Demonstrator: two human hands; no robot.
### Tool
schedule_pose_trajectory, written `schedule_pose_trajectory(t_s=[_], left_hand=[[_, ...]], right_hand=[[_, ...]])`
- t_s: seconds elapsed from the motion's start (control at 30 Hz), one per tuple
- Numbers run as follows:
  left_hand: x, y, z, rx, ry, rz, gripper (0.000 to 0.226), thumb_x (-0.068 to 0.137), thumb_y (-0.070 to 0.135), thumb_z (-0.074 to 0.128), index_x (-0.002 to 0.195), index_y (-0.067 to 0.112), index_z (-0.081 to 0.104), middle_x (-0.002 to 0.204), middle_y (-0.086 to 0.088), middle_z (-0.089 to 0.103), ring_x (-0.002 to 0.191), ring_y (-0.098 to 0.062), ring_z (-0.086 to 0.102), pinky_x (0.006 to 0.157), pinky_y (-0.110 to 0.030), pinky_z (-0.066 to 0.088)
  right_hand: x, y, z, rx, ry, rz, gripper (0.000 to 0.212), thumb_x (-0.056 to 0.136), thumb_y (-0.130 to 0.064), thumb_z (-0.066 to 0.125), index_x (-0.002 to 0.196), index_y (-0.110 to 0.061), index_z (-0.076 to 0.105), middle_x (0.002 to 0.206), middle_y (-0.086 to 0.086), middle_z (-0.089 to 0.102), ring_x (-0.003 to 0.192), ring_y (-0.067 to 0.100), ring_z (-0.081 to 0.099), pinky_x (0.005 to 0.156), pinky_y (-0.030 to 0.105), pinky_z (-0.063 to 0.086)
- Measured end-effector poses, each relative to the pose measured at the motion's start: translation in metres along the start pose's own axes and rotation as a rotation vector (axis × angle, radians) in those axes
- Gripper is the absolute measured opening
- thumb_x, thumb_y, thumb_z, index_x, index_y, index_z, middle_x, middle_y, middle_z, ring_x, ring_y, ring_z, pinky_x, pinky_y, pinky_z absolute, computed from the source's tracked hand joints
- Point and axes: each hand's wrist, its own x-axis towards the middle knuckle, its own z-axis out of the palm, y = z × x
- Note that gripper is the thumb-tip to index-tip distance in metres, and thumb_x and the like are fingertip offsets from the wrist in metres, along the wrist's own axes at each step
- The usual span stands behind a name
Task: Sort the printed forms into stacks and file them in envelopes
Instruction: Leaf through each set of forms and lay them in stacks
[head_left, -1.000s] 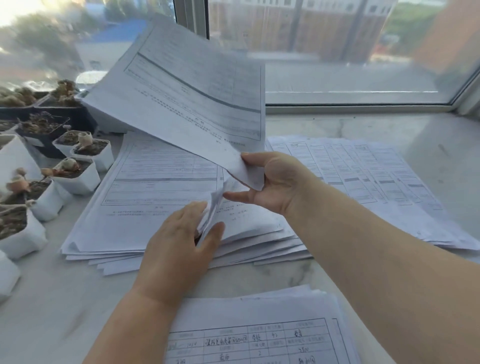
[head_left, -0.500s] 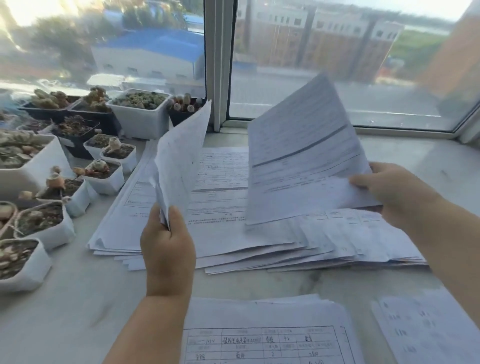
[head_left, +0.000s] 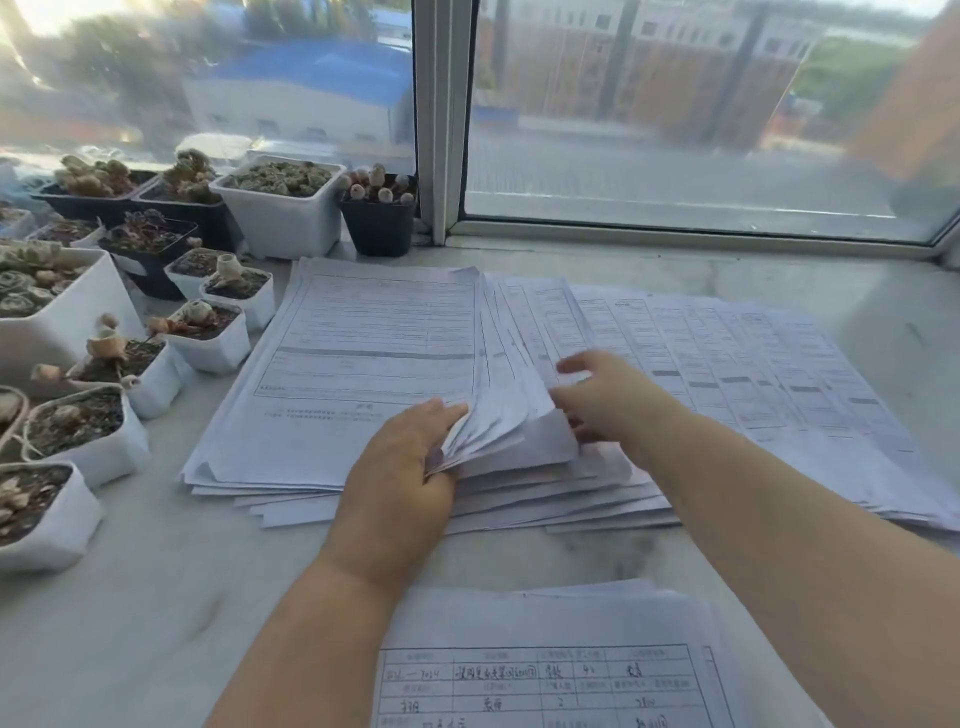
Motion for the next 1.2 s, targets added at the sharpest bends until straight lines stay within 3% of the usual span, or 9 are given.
schedule_pose_trajectory(t_s=[0.13, 0.27, 0.43, 0.6, 0.77, 0.87, 0.97, 1.07, 1.2], left_hand=[[0.001, -0.001, -0.001, 0.041, -0.008, -0.006, 0.057, 0.081, -0.001, 0.059, 0.130, 0.029, 0.057, 0.138, 0.009, 0.050, 0.132, -0.004, 0.039, 0.108, -0.014, 0.022], [0.000, 0.000, -0.001, 0.066, -0.014, -0.001, 0.055, 0.080, 0.004, 0.065, 0.130, 0.027, 0.057, 0.141, 0.004, 0.049, 0.134, -0.009, 0.039, 0.111, -0.019, 0.022], [0.001, 0.004, -0.003, 0.035, 0.002, -0.024, 0.052, 0.076, 0.042, 0.073, 0.125, 0.034, 0.060, 0.135, 0.016, 0.049, 0.130, -0.001, 0.040, 0.103, -0.013, 0.024], [0.001, 0.005, -0.005, -0.120, 0.037, -0.035, 0.025, 0.095, 0.041, 0.050, 0.100, 0.025, 0.068, 0.091, 0.014, 0.068, 0.090, -0.005, 0.059, 0.079, -0.015, 0.042], [-0.001, 0.008, -0.006, -0.175, 0.077, -0.093, 0.029, 0.099, 0.034, 0.045, 0.072, 0.033, 0.056, 0.059, 0.026, 0.056, 0.061, 0.004, 0.052, 0.056, -0.008, 0.035], [0.000, 0.008, -0.006, -0.160, 0.026, -0.082, 0.022, 0.088, 0.049, 0.057, 0.098, 0.032, 0.067, 0.083, 0.026, 0.062, 0.081, 0.007, 0.054, 0.070, -0.008, 0.037], [0.000, 0.004, -0.005, -0.069, 0.029, -0.065, 0.044, 0.082, 0.031, 0.071, 0.124, 0.028, 0.061, 0.116, 0.019, 0.059, 0.110, 0.002, 0.052, 0.088, 0.000, 0.031], [0.001, 0.003, -0.005, -0.061, 0.059, 0.000, 0.042, 0.085, 0.003, 0.062, 0.121, 0.025, 0.064, 0.108, 0.021, 0.060, 0.102, 0.004, 0.053, 0.082, 0.005, 0.030], [0.001, -0.001, -0.004, 0.037, -0.040, 0.012, 0.041, 0.078, 0.008, 0.069, 0.111, 0.033, 0.068, 0.123, 0.019, 0.051, 0.118, 0.003, 0.043, 0.098, -0.006, 0.025]], right_hand=[[-0.003, -0.008, -0.023, -0.023, -0.050, 0.011, 0.019, 0.092, -0.025, 0.063, 0.087, -0.007, 0.066, 0.062, 0.003, 0.070, 0.045, 0.009, 0.061, 0.043, 0.018, 0.048], [-0.007, -0.017, -0.024, 0.091, -0.388, 0.165, 0.028, 0.092, -0.032, 0.064, 0.088, -0.005, 0.061, 0.076, 0.011, 0.074, 0.052, 0.013, 0.065, 0.044, 0.020, 0.051], [0.001, -0.013, -0.014, 0.065, -0.399, 0.066, 0.010, 0.088, -0.012, 0.068, 0.079, -0.009, 0.066, 0.060, 0.001, 0.061, 0.047, 0.007, 0.055, 0.045, 0.018, 0.047], [0.003, -0.004, -0.016, 0.111, -0.431, 0.028, 0.017, 0.089, -0.010, 0.066, 0.073, -0.012, 0.067, 0.058, -0.002, 0.058, 0.049, 0.008, 0.055, 0.044, 0.019, 0.045], [0.004, -0.003, -0.017, 0.105, -0.449, 0.023, 0.014, 0.089, -0.011, 0.066, 0.076, -0.013, 0.067, 0.059, -0.003, 0.059, 0.048, 0.008, 0.053, 0.041, 0.018, 0.040], [0.004, -0.006, -0.016, 0.134, -0.434, 0.016, 0.015, 0.089, -0.013, 0.067, 0.074, -0.015, 0.068, 0.062, -0.004, 0.059, 0.048, 0.008, 0.051, 0.039, 0.017, 0.037], [0.000, -0.011, -0.014, 0.189, -0.427, -0.016, 0.011, 0.091, -0.018, 0.065, 0.080, -0.017, 0.070, 0.070, -0.003, 0.065, 0.048, 0.007, 0.052, 0.041, 0.016, 0.038], [-0.012, -0.015, -0.021, 0.269, -0.341, -0.030, 0.014, 0.094, -0.026, 0.061, 0.093, -0.014, 0.068, 0.087, 0.004, 0.075, 0.052, 0.009, 0.054, 0.045, 0.017, 0.042], [-0.059, 0.004, -0.055, 0.311, -0.051, -0.052, 0.018, 0.096, -0.021, 0.056, 0.092, -0.013, 0.072, 0.080, 0.004, 0.074, 0.051, 0.010, 0.051, 0.042, 0.017, 0.040]])
